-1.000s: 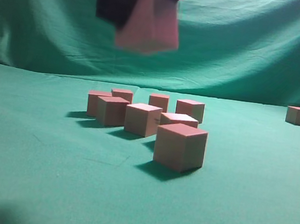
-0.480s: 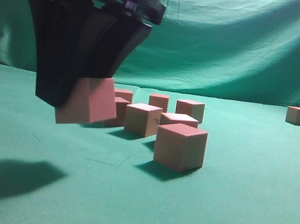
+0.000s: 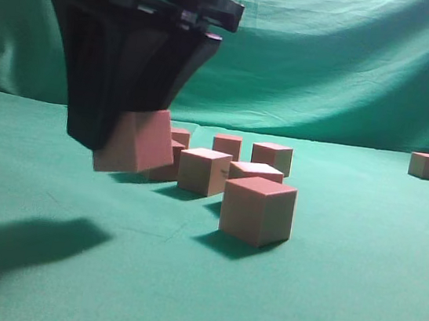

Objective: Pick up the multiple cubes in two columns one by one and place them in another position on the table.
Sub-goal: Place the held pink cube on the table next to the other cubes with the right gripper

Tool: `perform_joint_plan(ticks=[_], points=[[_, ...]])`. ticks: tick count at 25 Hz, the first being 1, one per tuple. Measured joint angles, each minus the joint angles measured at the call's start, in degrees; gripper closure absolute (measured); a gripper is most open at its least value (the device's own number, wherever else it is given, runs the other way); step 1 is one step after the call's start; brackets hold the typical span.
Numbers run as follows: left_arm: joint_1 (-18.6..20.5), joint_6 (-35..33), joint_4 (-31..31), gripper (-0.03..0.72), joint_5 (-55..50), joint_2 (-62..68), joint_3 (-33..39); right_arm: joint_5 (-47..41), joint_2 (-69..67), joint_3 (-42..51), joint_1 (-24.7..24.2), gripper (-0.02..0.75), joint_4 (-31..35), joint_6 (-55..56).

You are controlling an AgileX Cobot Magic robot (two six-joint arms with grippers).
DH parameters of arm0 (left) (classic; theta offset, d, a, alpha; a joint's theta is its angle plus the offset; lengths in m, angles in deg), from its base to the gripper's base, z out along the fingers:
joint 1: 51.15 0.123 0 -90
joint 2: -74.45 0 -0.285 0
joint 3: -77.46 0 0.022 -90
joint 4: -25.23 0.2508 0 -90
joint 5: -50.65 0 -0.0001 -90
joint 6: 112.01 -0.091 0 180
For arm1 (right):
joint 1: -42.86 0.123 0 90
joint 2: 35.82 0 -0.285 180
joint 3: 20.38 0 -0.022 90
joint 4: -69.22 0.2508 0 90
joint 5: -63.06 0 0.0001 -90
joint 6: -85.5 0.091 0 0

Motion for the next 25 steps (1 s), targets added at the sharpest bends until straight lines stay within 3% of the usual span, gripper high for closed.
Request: perform_joint_plan(ticks=[8,25], points=[[0.00,0.00,0.00,0.688,0.00,0.00,0.00,7.50,1.34,8.89,0.00,0.468,-0.13,0.00],[0.00,0.00,0.00,0.688,0.00,0.00,0.00,11.18,1.95,9.56,0.00,0.468,-3.12,-4.25]])
